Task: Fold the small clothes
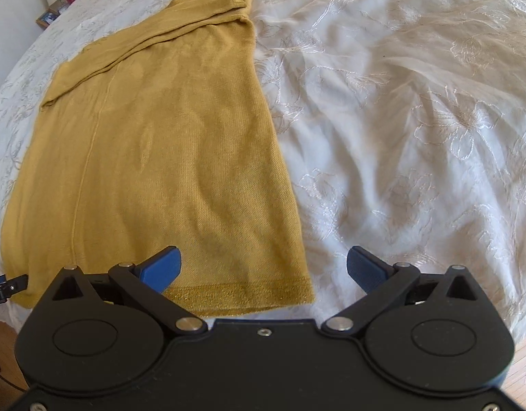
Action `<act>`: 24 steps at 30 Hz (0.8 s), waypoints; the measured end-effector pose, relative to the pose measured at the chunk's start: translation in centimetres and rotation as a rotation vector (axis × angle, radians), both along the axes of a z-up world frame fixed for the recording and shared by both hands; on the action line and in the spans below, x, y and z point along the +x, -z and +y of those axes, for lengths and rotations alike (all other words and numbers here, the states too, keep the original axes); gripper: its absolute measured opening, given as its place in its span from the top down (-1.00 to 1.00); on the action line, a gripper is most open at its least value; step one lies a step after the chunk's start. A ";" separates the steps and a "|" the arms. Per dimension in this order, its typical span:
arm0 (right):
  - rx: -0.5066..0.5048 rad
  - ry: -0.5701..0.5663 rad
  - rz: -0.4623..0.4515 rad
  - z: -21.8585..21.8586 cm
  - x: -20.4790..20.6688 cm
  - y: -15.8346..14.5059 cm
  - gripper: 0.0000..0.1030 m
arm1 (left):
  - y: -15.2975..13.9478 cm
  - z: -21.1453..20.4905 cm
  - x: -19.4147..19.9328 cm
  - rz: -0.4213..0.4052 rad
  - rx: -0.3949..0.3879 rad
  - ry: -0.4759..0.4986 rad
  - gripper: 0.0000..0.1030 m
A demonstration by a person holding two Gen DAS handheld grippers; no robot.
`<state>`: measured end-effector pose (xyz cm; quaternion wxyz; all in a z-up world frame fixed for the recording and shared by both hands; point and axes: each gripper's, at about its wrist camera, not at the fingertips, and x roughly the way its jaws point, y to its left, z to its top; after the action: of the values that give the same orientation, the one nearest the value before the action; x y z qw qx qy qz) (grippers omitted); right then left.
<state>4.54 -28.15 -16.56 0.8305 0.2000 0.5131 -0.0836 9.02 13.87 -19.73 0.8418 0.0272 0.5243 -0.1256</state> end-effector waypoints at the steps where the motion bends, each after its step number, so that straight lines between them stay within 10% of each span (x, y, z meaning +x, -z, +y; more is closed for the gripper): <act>1: 0.010 -0.008 -0.002 0.1 -0.1 0.2 -0.99 | 0.0 0.0 -0.1 0.000 -0.001 0.000 -0.99; 24: 0.204 -0.012 -0.107 -2.3 -1.1 3.7 -1.00 | 1.1 -2.2 2.5 -0.049 0.022 0.022 -1.00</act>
<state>3.44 -30.43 -20.26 0.8325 0.2848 0.4749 -0.0150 11.55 11.71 -20.82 0.8525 0.0455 0.5047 -0.1284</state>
